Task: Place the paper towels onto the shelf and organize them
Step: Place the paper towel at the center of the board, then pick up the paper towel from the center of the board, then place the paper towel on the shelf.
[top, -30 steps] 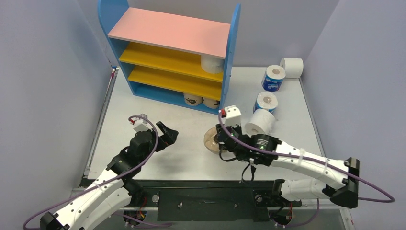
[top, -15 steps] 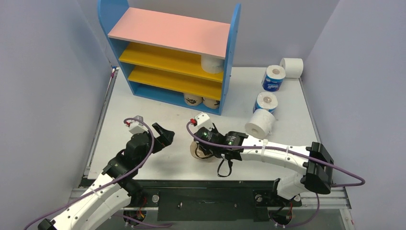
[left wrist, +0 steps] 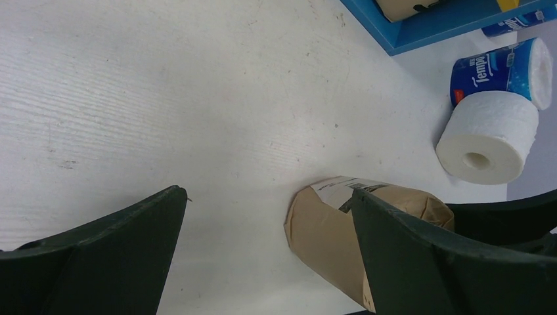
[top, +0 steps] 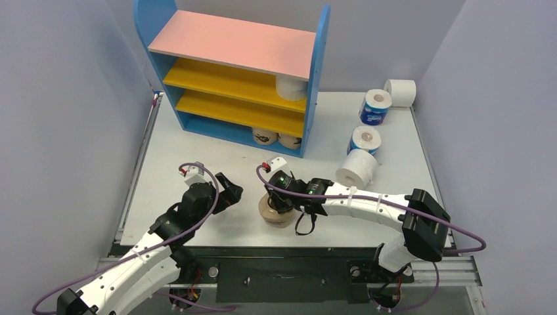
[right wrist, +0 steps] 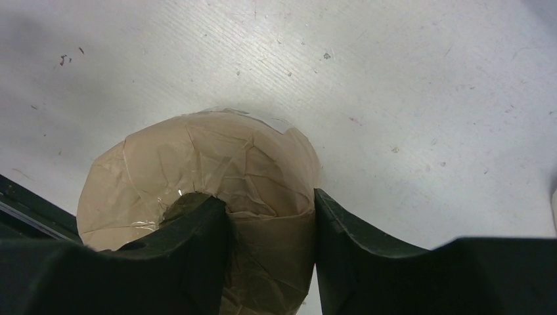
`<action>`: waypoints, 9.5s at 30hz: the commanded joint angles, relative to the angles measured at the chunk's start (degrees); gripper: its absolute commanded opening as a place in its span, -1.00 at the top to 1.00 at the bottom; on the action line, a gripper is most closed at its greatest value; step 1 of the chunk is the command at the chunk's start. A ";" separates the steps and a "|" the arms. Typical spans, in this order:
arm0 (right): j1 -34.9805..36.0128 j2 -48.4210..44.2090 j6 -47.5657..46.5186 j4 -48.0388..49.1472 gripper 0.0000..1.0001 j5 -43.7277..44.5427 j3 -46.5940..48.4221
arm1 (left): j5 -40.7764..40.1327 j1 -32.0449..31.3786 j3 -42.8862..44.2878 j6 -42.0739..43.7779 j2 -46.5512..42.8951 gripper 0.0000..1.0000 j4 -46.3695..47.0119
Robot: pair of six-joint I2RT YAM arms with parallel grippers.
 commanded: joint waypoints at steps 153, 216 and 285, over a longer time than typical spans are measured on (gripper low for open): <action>-13.58 -40.84 12.88 10.73 -0.51 15.54 -32.27 | -4.32 21.68 40.94 -3.32 46.72 0.33 -1.77; -15.35 -38.73 10.56 8.43 -0.50 19.01 -30.40 | -8.78 19.16 54.65 -2.37 64.75 0.31 5.17; -15.31 -41.76 10.45 9.48 -0.49 16.97 -32.36 | -0.89 19.81 17.29 0.38 39.22 -0.39 19.00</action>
